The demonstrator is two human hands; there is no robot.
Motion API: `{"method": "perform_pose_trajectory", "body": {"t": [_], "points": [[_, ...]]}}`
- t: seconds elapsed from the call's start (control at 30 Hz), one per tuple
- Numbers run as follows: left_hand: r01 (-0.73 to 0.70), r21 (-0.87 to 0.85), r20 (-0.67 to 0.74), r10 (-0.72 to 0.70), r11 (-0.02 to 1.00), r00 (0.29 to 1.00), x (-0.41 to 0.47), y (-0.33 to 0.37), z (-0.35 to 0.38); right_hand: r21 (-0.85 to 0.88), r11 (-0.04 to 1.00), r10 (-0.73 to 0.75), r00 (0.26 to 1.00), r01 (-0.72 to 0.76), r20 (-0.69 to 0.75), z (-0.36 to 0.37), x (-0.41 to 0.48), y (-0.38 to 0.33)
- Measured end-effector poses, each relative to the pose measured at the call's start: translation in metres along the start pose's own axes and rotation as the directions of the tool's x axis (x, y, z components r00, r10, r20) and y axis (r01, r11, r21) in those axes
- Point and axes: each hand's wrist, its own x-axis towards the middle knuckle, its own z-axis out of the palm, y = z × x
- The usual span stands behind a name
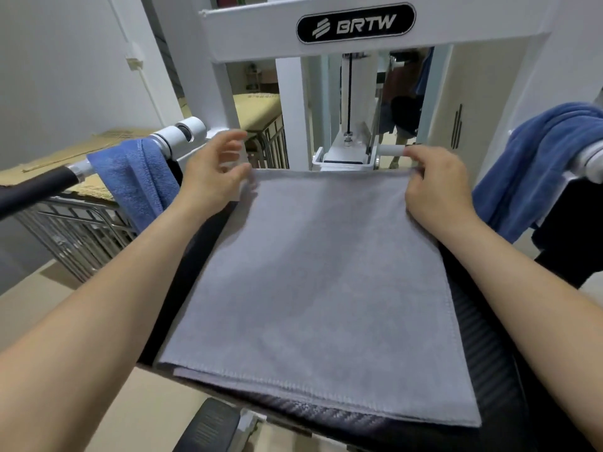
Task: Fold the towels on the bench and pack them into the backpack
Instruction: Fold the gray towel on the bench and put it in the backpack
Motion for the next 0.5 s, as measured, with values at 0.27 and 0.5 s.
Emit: {"method": "perform_pose_trajectory", "body": {"t": [0.27,0.5], "points": [[-0.538,0.329,0.668,0.211,0.776,0.714,-0.119,0.041,0.008,-0.018,0.9,-0.328,0.703,0.436,0.631,-0.008,-0.087,-0.071],[-0.367,0.433,0.656,-0.008,0.824,0.755,-0.148,0.018,-0.016,-0.124,0.855,-0.294,0.669,0.503,0.683,-0.004,-0.101,-0.07]]}}
